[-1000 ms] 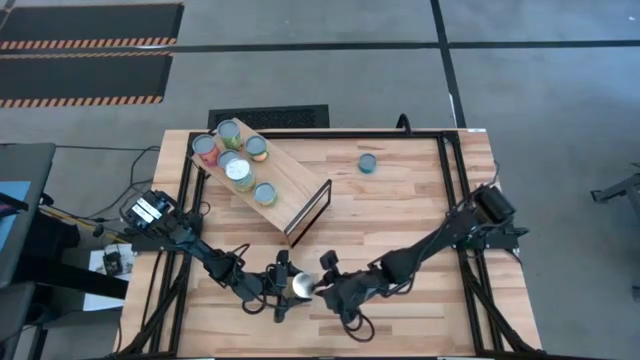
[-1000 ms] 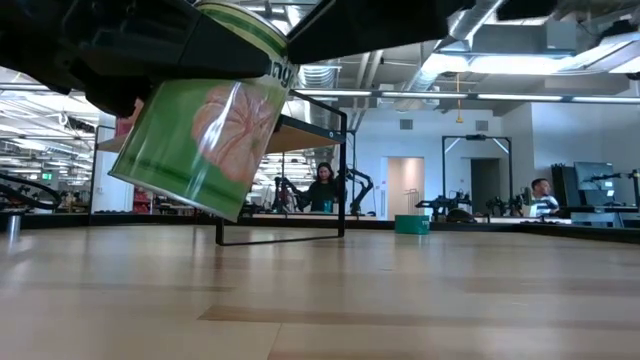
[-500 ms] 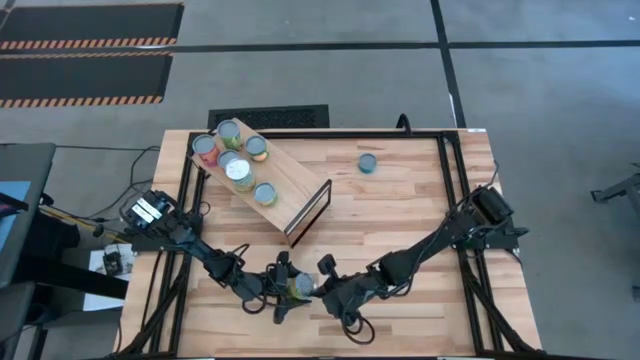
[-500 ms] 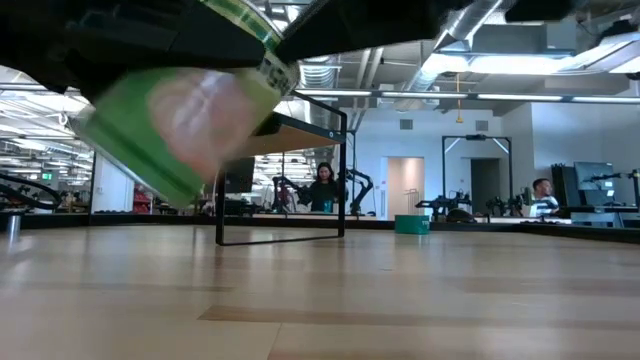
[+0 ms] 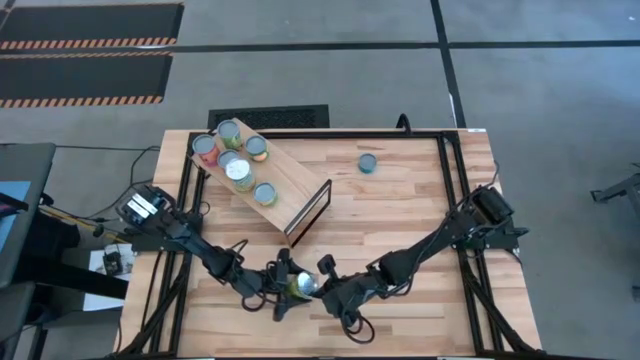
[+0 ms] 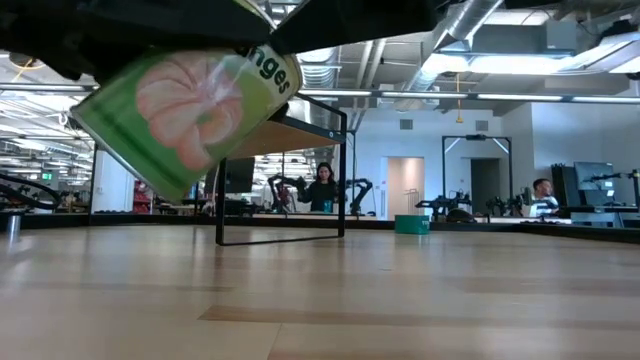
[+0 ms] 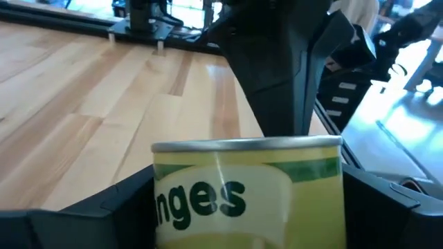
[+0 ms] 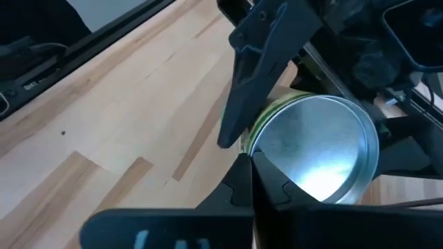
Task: Pick and place cans onto a shelf
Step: Put the canned oranges on the shelf
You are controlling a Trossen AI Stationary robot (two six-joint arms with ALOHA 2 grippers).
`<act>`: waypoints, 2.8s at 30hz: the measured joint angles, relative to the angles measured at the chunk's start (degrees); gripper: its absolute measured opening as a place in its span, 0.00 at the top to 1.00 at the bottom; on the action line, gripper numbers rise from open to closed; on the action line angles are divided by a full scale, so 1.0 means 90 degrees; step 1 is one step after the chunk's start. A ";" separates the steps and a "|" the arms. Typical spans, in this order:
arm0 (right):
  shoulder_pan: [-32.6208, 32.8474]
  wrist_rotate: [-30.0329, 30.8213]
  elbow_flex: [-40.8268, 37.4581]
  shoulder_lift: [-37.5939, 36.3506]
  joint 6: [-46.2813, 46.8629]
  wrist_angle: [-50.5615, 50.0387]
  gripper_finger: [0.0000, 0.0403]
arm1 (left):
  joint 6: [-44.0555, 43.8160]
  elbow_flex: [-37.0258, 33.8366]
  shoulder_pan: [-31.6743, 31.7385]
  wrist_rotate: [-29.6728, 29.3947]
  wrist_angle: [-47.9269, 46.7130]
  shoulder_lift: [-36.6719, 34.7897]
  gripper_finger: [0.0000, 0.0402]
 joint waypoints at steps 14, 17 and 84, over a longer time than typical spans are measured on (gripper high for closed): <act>0.0062 0.0056 0.0186 -0.0127 0.0010 -0.0211 0.99 | 0.0008 0.0019 -0.0293 -0.0242 -0.1966 -0.1324 0.18; 0.0064 0.0008 0.0279 -0.0123 -0.0032 -0.0245 0.99 | -0.0075 0.0025 -0.0298 -0.0180 -0.1975 -0.1262 0.18; -0.0310 -0.0535 0.1088 -0.0111 0.1113 -0.3367 0.98 | -0.0449 -0.0107 -0.0431 0.0271 -0.2869 -0.1295 0.06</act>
